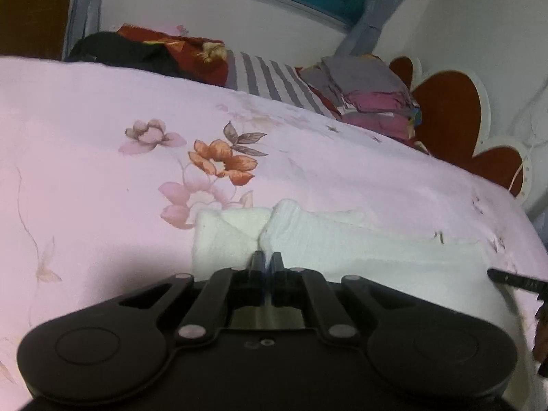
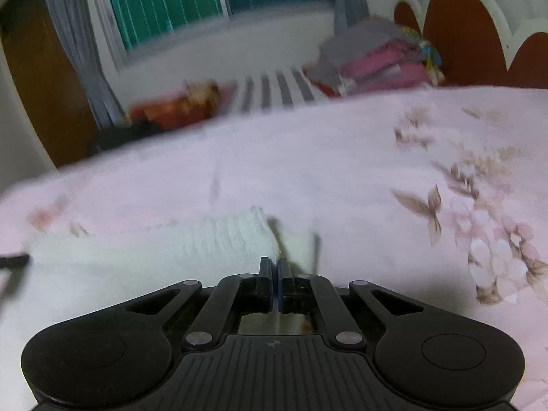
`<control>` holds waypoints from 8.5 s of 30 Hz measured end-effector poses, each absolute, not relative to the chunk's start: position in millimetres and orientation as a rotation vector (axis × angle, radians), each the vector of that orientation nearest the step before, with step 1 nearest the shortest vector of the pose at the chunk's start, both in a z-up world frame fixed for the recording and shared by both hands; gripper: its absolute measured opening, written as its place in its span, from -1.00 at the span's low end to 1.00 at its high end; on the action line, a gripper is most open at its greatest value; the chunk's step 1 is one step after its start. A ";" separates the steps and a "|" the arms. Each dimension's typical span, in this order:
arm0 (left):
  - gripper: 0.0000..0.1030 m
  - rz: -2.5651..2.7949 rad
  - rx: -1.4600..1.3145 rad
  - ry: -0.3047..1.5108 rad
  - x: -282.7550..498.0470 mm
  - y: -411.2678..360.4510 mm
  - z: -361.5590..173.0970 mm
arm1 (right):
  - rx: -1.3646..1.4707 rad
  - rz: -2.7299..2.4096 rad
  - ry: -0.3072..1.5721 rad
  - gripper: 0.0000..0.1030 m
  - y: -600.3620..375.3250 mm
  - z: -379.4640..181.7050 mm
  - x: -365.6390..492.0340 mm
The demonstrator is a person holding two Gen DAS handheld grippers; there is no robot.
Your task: Fold small clothes
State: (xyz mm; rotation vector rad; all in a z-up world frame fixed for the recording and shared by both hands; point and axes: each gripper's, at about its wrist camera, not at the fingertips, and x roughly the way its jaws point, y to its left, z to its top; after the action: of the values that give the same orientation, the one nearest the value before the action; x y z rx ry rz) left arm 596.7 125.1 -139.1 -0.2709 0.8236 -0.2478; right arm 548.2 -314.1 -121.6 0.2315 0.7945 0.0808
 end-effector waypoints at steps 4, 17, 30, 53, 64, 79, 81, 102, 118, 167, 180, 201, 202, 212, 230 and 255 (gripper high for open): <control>-0.20 -0.166 -0.219 0.755 580.2 124.2 -117.2 | 0.225 0.046 0.801 -0.96 -310.2 -113.6 550.2; 0.31 -0.425 0.118 0.748 553.4 15.5 -131.8 | 0.005 0.337 0.772 -0.02 -185.3 -114.2 543.3; 0.25 -0.435 0.051 0.681 517.5 42.9 -110.0 | 0.026 0.196 0.701 -0.02 -262.6 -107.0 497.7; 0.21 -0.382 0.076 0.730 421.0 13.8 -123.0 | 0.006 0.309 0.752 -0.33 -206.0 -107.5 390.6; 0.13 -0.304 0.092 0.730 392.3 17.8 -132.7 | -0.063 0.425 0.779 -0.83 -152.5 -112.0 369.2; 0.09 -0.180 0.009 0.758 381.4 63.2 -126.7 | 0.028 0.152 0.757 -0.84 -258.0 -101.6 342.3; 0.09 -0.179 0.004 0.756 382.6 65.5 -128.8 | 0.014 0.138 0.778 -0.84 -254.9 -105.1 347.1; 0.12 -0.204 0.015 0.761 382.8 70.5 -130.8 | 0.005 0.119 0.822 -0.85 -262.7 -120.7 345.4; 0.28 -0.106 -0.252 0.771 331.3 96.0 -113.2 | 0.164 0.080 0.723 -0.52 -290.5 -91.7 278.3; -0.86 0.018 -0.966 0.552 449.3 119.6 -172.9 | 0.184 0.248 0.800 -1.00 -155.7 -115.3 488.5; -0.86 -0.356 -0.297 0.563 468.7 -56.9 -47.5 | 0.473 0.208 0.651 -1.00 -273.3 -89.6 460.7; -0.45 -0.181 -0.263 0.789 493.1 -68.8 -103.1 | 0.635 0.411 0.691 0.09 -374.8 -81.9 440.9; -0.45 -0.177 -0.265 0.783 492.0 -65.2 -104.4 | 0.629 0.419 0.703 0.06 -369.6 -84.5 444.1; -0.55 -0.274 -0.320 0.699 493.2 -41.3 -100.8 | 0.644 0.382 0.798 0.04 -342.4 -110.1 469.4; -0.59 -0.418 -0.072 0.741 522.4 -73.1 -96.7 | 0.584 0.329 0.828 -0.80 -323.8 -119.9 484.4; -0.56 -0.514 -0.027 0.706 602.4 -98.1 -81.4 | 0.257 0.304 0.725 -0.63 -316.5 -72.9 518.0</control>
State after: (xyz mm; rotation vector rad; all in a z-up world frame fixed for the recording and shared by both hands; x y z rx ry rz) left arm 602.4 -98.1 -81.4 -0.0269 0.7059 -0.5136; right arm 518.0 -316.5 -72.9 0.2566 0.7247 0.3038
